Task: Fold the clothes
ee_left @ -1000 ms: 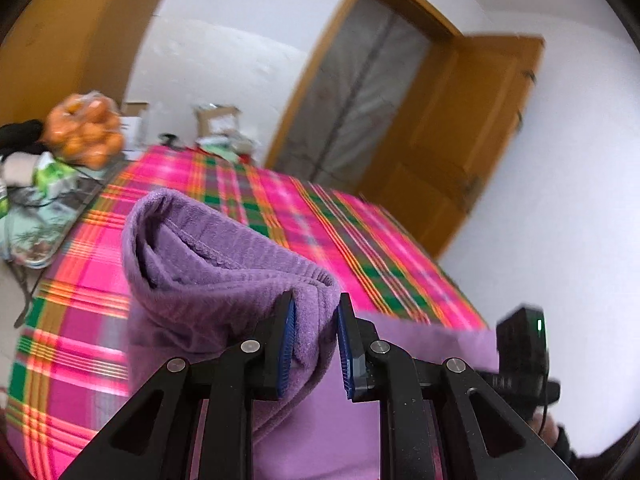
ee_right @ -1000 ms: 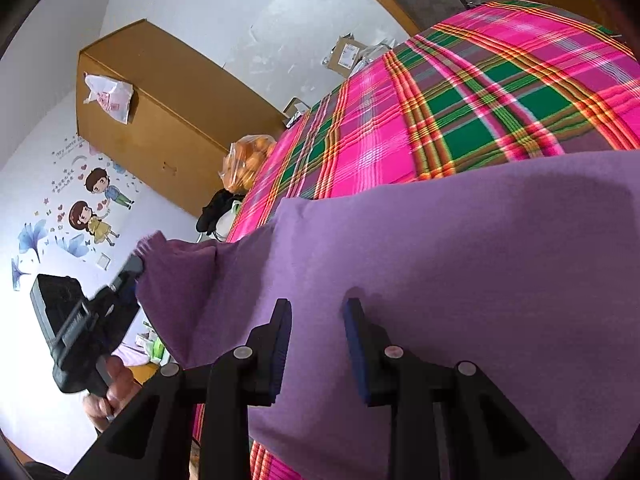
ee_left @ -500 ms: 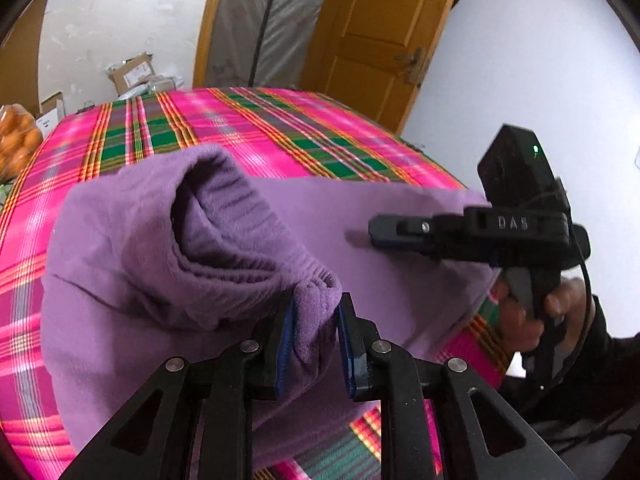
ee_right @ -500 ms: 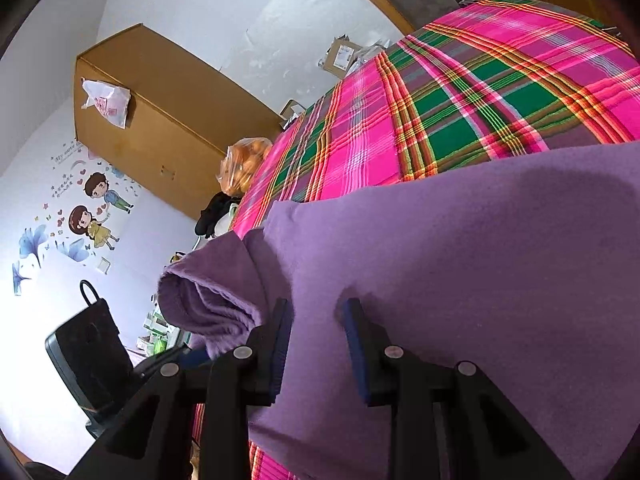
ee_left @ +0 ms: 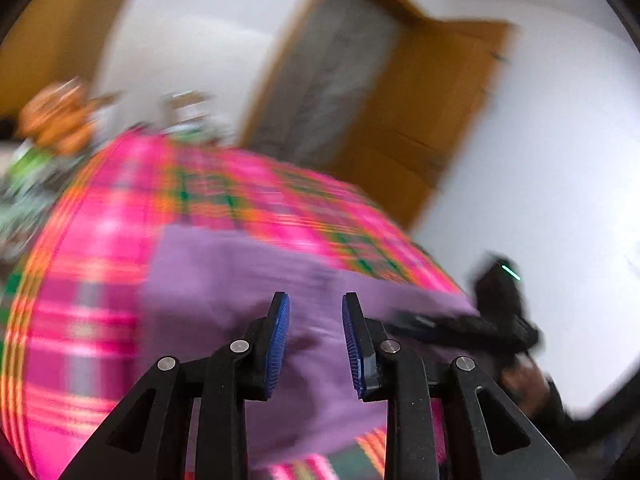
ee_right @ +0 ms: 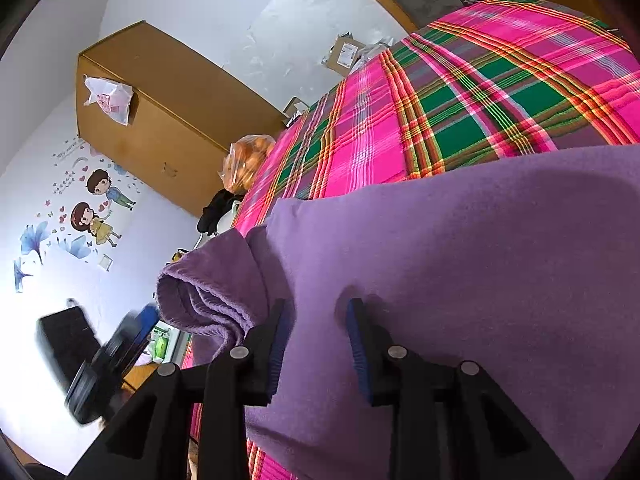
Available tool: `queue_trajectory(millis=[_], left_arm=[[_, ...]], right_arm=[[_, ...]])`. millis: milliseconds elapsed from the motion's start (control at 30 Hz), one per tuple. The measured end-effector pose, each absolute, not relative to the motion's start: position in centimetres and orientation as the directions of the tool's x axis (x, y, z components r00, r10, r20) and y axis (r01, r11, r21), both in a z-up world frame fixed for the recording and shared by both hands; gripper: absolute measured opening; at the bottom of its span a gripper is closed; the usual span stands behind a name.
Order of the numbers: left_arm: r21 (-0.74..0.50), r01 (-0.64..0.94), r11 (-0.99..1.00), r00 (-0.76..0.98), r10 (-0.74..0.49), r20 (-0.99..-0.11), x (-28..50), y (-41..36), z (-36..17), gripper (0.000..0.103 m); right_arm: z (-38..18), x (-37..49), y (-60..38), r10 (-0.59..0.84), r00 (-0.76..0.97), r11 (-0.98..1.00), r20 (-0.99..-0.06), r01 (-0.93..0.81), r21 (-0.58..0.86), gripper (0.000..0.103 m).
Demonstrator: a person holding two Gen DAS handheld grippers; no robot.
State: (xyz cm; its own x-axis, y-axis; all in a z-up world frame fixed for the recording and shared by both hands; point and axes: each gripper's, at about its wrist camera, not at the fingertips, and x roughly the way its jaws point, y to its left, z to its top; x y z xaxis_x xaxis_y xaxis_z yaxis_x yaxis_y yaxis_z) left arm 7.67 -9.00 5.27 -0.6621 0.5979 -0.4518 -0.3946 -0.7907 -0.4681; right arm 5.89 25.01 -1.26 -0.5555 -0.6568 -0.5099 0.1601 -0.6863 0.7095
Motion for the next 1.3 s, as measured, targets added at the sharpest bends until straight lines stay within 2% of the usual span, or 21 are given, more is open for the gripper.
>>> queue_trajectory(millis=[133,433,600,733,833,1000,1100,1200,1300], left_arm=[[-0.531,-0.293,-0.795,-0.658,0.571,-0.492,5.7,-9.9,4.1,0.028],[-0.602,-0.381,-0.701,-0.460,0.709,-0.535,0.3,-2.0,2.7,0.028],[-0.624,-0.356,-0.696,-0.393,0.717,-0.576,-1.0,0.1,1.6,0.028],[-0.644,-0.368,-0.671,-0.434,0.737,-0.518,0.8,-2.1,2.9,0.028],[-0.616,-0.342,-0.710,-0.537,0.685,-0.492,2.7,-5.9,4.2,0.028],[-0.549,-0.190,-0.814,-0.668,0.517,-0.535,5.4,-11.8,3.3,0.028],[-0.531,-0.122,-0.839,-0.685,0.458,-0.567,6.8,-14.0,2.0,0.028],[-0.509,-0.107,-0.854,-0.685,0.435,-0.585,7.8,-14.7,1.2,0.038],[-0.495,-0.118,-0.861,-0.673,0.436,-0.597,8.2,-14.8,0.9,0.038]], right_arm=[[-1.3,5.8,25.2,-0.661,-0.555,-0.682,-0.505,0.162,0.714,0.032],[-1.4,5.6,25.4,-0.666,-0.549,-0.678,-0.505,0.163,0.717,0.032],[-1.1,5.7,25.2,-0.667,-0.534,-0.688,-0.519,0.173,0.705,0.036],[-0.6,5.6,24.6,-0.668,-0.522,-0.699,-0.530,0.196,0.688,0.041],[-0.4,5.5,23.6,-0.674,-0.504,-0.704,-0.540,0.219,0.676,0.043],[-0.1,5.0,21.5,-0.688,-0.456,-0.710,-0.565,0.263,0.653,0.044],[-0.4,4.6,20.0,-0.684,-0.418,-0.724,-0.598,0.283,0.629,0.047],[-0.5,4.3,18.9,-0.673,-0.396,-0.738,-0.625,0.296,0.607,0.049],[-0.3,4.0,18.3,-0.655,-0.393,-0.755,-0.646,0.295,0.586,0.050]])
